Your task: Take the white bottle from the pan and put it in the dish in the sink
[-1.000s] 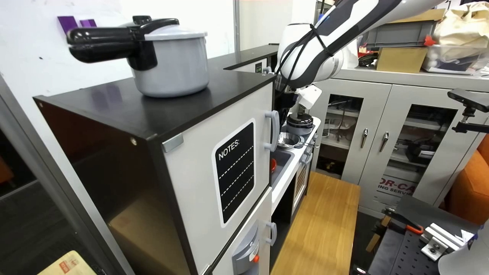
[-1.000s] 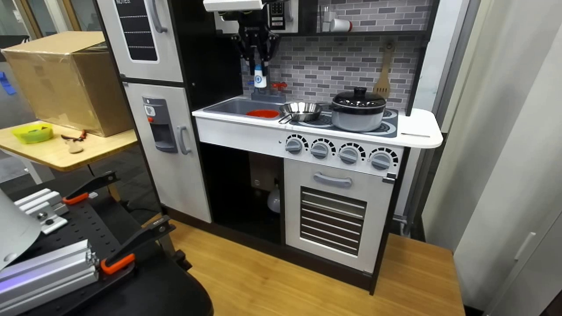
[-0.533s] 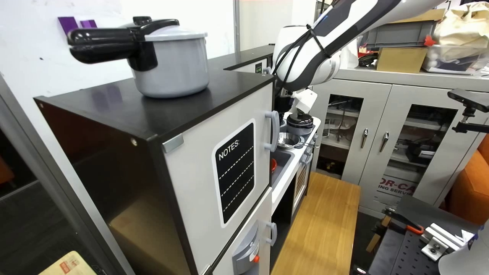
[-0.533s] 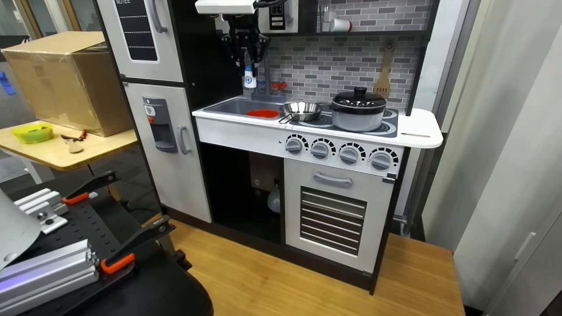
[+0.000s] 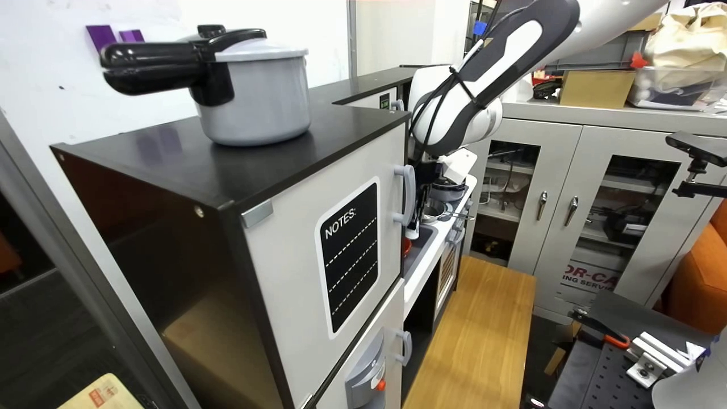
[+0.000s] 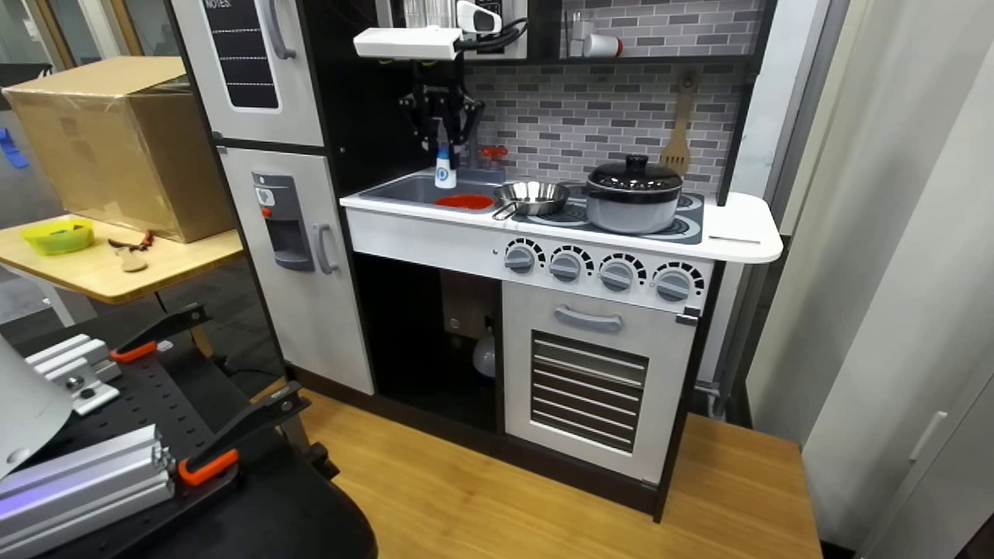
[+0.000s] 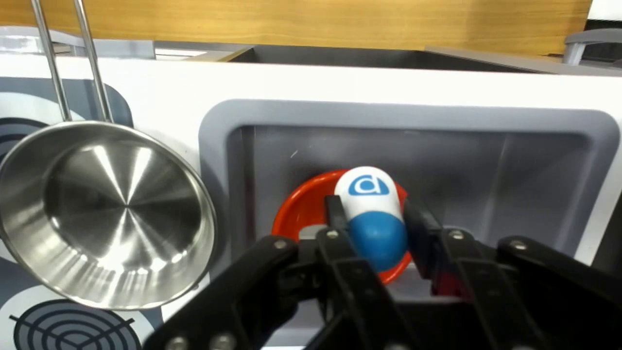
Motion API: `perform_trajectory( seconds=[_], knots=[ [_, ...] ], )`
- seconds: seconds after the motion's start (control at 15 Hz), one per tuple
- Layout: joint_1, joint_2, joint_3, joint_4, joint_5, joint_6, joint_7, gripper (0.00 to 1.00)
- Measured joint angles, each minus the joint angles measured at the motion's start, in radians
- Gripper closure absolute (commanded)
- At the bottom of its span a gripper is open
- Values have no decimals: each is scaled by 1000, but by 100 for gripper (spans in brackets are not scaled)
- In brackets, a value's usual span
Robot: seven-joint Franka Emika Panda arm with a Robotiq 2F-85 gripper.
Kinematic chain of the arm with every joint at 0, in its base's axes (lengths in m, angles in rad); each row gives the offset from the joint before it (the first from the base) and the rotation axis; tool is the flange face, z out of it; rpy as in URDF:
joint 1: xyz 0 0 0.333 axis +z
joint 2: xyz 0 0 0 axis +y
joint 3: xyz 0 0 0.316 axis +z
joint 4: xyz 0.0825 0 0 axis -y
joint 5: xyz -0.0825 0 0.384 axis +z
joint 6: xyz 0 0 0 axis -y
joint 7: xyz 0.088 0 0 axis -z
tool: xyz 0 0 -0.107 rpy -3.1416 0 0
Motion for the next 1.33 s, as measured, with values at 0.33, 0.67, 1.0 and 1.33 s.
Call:
perform_trajectory(
  seconds=[0.33, 0.67, 1.0, 1.33],
  knots=[
    [-1, 47, -9, 32, -1, 0, 34, 87],
    [-3, 103, -14, 86, -1, 3, 67, 88],
    [-6, 156, -20, 140, -2, 4, 82, 88],
    [-6, 156, -19, 141, -2, 4, 98, 88]
  ],
)
